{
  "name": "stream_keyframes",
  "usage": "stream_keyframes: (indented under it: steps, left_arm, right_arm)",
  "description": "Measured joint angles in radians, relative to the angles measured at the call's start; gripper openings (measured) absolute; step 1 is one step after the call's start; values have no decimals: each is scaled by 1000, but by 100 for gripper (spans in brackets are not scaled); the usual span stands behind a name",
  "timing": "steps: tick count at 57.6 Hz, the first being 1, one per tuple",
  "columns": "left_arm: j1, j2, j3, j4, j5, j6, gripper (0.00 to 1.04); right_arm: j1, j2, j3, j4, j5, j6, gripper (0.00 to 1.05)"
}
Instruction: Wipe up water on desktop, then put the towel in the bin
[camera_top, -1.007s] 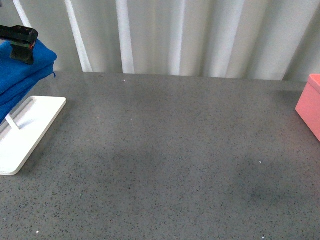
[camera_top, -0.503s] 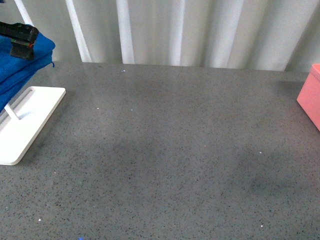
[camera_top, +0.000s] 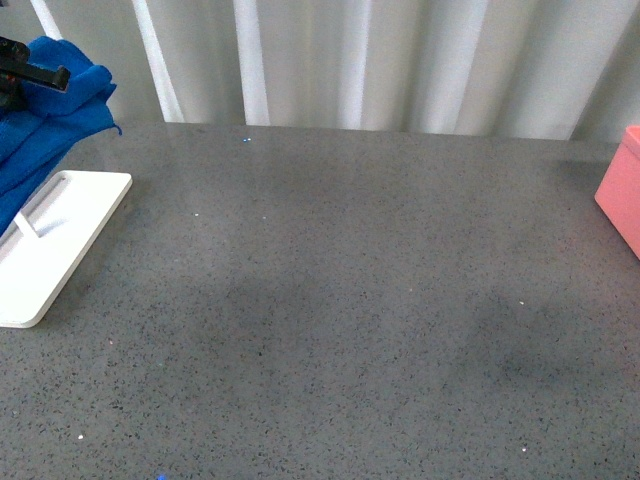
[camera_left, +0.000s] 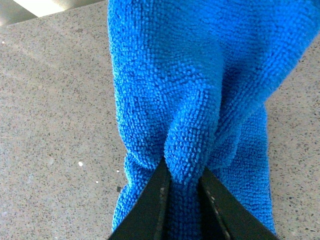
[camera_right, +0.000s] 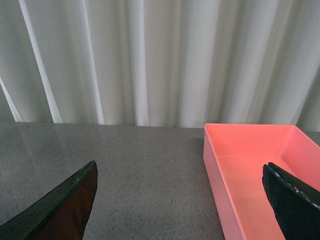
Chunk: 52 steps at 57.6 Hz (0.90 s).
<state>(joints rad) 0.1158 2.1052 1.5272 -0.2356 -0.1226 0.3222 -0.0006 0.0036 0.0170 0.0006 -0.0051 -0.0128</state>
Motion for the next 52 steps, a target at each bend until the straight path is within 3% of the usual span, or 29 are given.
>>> stream_keyframes:
  steps: [4, 19, 38, 52]
  left_arm:
    - [-2, -2, 0, -4, 2, 3, 4]
    - [2, -34, 13, -27, 16, 14, 4]
    - [13, -208, 113, -127, 148, -42, 4]
    - [-105, -356, 167, -103, 295, -171, 4]
  right_arm:
    - [0, 0, 0, 0, 0, 0, 98]
    - [0, 0, 0, 0, 0, 0, 98]
    - [0, 0, 0, 0, 0, 0, 98]
    - [0, 0, 0, 0, 0, 0, 98]
